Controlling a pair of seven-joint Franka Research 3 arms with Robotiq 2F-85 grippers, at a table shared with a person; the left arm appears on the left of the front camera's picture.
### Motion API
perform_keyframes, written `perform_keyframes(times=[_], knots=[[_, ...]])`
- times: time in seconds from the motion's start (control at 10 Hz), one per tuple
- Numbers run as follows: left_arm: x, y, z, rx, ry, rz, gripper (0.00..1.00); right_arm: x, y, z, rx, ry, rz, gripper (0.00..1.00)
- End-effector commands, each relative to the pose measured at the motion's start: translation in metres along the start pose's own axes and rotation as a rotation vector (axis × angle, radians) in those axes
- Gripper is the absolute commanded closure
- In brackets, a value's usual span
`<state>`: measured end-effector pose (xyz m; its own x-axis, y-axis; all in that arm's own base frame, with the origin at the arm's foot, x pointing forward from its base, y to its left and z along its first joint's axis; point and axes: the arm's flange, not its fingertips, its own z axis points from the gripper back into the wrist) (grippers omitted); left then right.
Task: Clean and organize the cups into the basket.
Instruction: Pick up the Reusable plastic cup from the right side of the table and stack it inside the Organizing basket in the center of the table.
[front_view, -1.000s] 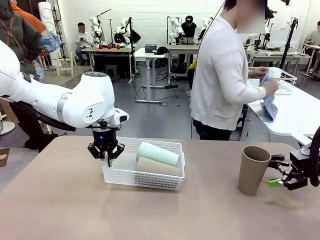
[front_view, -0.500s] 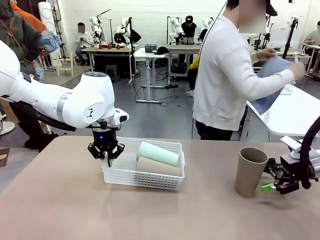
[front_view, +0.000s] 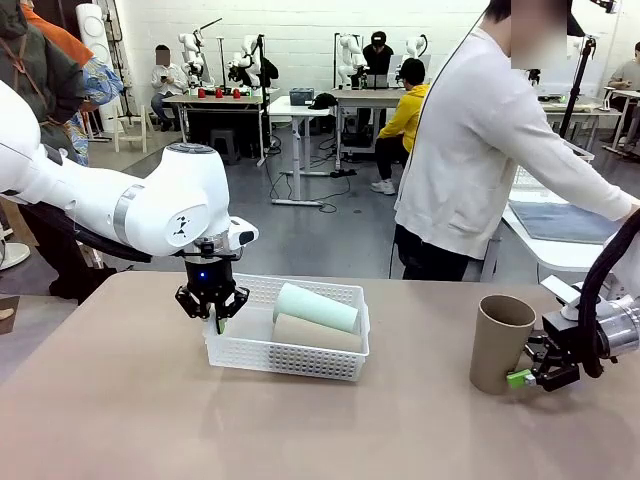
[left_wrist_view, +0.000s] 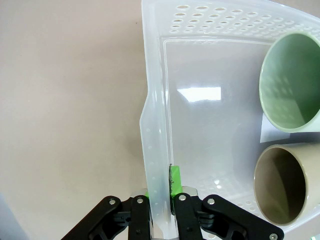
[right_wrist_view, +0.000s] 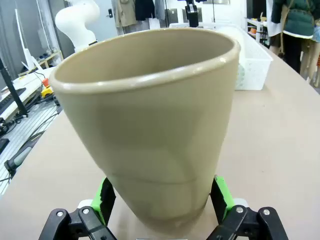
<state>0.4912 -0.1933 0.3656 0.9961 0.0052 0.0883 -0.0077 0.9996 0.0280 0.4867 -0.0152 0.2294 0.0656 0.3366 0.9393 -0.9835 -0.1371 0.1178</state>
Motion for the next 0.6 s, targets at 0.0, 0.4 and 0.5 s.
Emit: perform_keyframes(times=[0.0,0.4,0.5], knots=[[0.0012,-0.0006,0.0029,-0.002,-0.006,0.001,1.0,0.0038,-0.0067,-0.0069,-0.002,-0.015,-0.006,0.0],[0.0012,-0.0006,0.0029,-0.002,-0.006,0.001,1.0,0.0044,-0.0102,-0.0082,0.03,-0.065,0.011,0.58],[0.0012,-0.0006,0.0029,-0.002,-0.006,0.001,1.0,0.0044,-0.01,-0.008,0.03,-0.065,0.011,0.58]])
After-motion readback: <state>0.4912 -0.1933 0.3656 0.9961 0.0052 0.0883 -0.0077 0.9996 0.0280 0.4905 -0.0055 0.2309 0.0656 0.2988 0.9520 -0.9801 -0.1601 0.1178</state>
